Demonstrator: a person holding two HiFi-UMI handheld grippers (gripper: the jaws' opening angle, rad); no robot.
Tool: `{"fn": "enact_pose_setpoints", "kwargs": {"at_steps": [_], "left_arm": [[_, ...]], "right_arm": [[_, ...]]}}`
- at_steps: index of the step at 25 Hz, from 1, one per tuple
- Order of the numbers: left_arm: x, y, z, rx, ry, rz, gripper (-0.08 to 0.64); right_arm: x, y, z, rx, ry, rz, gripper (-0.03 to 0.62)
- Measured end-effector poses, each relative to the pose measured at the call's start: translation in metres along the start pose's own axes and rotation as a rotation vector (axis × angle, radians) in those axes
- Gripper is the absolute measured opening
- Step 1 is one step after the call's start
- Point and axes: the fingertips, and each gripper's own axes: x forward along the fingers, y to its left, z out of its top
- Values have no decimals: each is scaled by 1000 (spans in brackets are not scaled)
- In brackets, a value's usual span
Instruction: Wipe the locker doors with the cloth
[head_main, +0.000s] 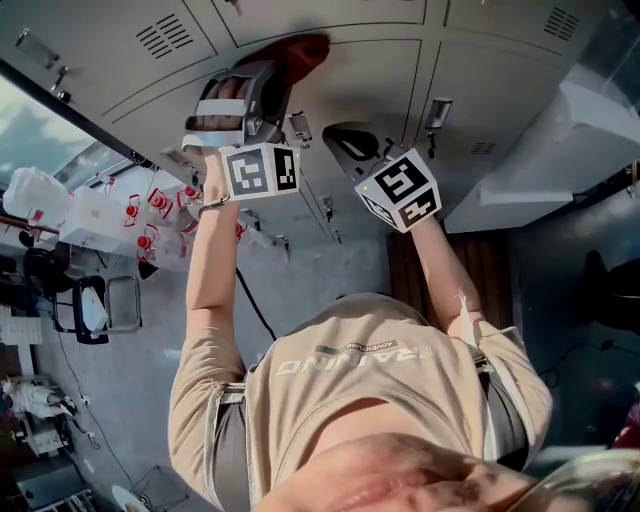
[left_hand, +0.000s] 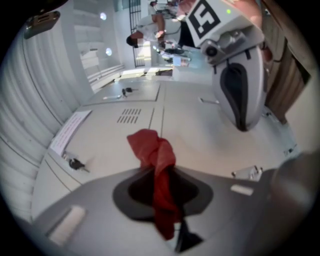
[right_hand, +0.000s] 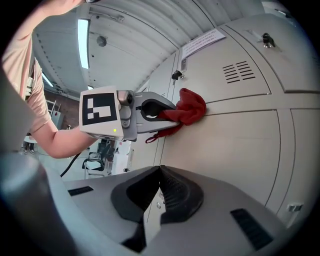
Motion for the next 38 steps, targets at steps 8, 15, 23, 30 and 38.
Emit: {"fn": "enact_pose_setpoints", "kwargs": {"at_steps": [8,15,23,30,38], "left_arm": [[0,-51,0,-55,-5,-80,66],[-6,-118,-5,-114,10,-186,66],[-13,-183,-11,-186,32,-280,66],[-17,-237,-11,-259,28,-308,67],[-22,-303,-20,-312,65,-423,66]], "right_arm": [[-1,-8,-28,51,56,-38,14],[-2,-3,-51,68,107,-44,14],[7,3,-76,90,159,-25,14],[6,8,-113,137,237,-12,14],[-1,10,-143,174,302,-9,14]]}}
